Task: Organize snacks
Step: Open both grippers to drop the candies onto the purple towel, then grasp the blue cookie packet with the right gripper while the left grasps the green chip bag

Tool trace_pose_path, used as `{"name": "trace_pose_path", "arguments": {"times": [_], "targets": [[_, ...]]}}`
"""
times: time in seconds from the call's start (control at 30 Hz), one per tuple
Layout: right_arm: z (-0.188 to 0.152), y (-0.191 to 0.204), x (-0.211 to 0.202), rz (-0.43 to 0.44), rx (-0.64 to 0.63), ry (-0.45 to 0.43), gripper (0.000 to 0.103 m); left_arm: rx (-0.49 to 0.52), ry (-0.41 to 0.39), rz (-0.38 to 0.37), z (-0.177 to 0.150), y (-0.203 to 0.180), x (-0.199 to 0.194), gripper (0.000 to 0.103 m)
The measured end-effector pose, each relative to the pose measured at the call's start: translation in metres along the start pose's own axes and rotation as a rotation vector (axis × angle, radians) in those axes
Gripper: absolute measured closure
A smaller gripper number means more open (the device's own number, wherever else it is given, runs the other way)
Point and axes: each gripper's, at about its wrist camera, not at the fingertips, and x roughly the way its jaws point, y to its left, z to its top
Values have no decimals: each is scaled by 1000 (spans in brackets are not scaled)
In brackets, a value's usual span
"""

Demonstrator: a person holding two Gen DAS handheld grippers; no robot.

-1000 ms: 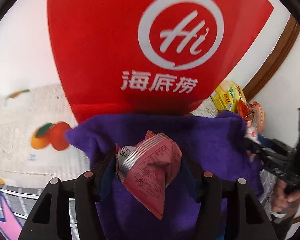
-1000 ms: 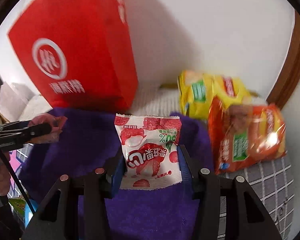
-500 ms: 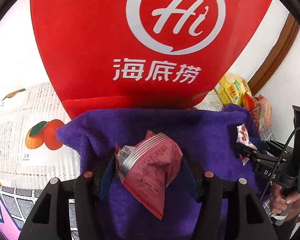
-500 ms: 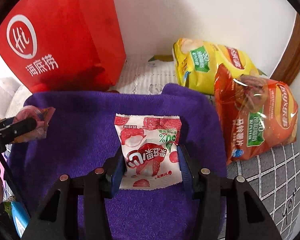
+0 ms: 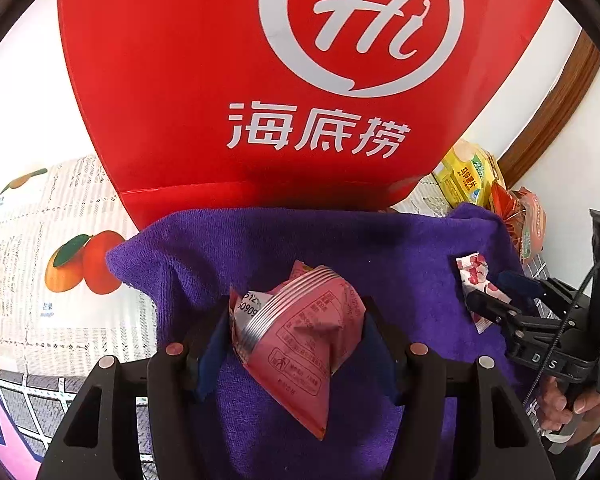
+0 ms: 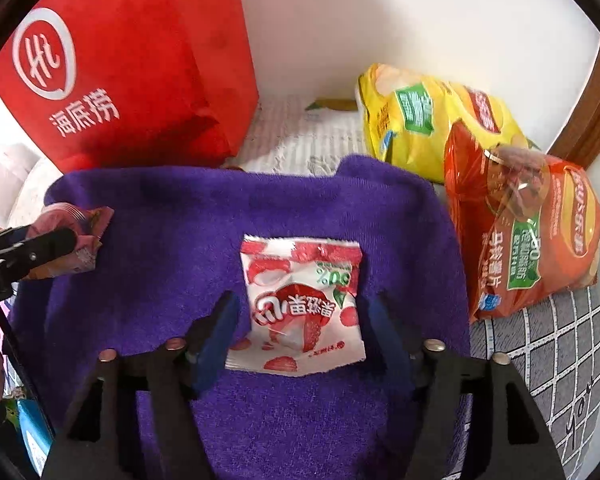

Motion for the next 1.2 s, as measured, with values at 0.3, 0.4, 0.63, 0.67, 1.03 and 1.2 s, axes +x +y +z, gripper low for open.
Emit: {"name": "trace_pose_path", "arguments": {"times": [0.3, 0.4, 0.63, 0.67, 1.03, 1.2], "targets": [[6, 3, -31, -6, -2, -90, 25, -12, 5, -27, 2, 1, -6, 27], [8, 0, -49, 12, 12, -119, 25, -12, -20, -27, 4, -2, -16, 26], [-1, 10, -99, 0, 11, -190, 25, 27, -98, 35, 6, -15, -60, 25], [-6, 11, -106, -5, 17, -196, 25, 35, -119, 45, 6, -16, -68, 25], [-107, -11, -145, 8, 101, -119, 25, 32, -143, 57, -53, -19, -135, 25], [-159, -9, -136, 8, 123, -58, 32, -3, -118, 72, -93, -6, -151, 25]]}}
